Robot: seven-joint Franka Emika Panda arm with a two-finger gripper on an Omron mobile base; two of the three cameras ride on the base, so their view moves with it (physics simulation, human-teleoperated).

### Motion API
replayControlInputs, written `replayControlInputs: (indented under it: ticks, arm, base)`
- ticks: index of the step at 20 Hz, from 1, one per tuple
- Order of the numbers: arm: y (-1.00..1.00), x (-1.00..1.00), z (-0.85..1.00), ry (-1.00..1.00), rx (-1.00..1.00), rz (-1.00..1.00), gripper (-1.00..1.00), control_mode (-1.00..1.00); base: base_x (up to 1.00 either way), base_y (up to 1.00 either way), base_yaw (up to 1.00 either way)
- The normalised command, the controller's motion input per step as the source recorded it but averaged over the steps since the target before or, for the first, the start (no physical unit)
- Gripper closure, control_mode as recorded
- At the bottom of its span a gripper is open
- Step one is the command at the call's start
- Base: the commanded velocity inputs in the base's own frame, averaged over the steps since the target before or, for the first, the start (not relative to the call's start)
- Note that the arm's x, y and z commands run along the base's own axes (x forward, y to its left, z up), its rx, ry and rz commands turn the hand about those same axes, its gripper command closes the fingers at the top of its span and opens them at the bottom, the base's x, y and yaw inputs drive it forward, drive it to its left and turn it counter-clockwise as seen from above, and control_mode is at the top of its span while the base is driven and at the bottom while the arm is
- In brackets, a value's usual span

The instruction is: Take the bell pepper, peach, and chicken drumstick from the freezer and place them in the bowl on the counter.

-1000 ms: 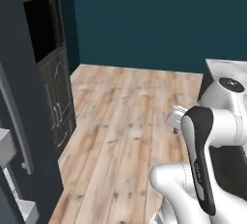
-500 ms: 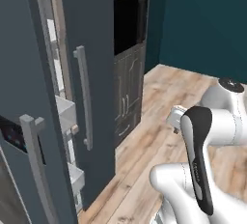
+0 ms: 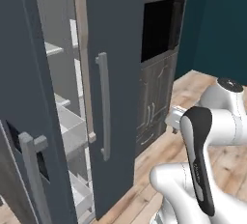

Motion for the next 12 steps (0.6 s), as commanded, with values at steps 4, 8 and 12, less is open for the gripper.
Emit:
replayControlInputs:
  ticks: [4, 8, 12]
  arm:
    - [0.0, 0.0, 0.0, 0.0, 0.0, 0.0, -1.0, 1.0]
    - [0.0, 0.0, 0.0, 0.0, 0.0, 0.0, -1.0, 1.0]
    - [0.0, 0.0, 0.0, 0.0, 0.0, 0.0, -1.0, 1.0]
  base:
    - [1.0, -0.52, 0.1]
    - [0.15, 0.21, 0.37]
    - [-0.1, 0.81, 0.73]
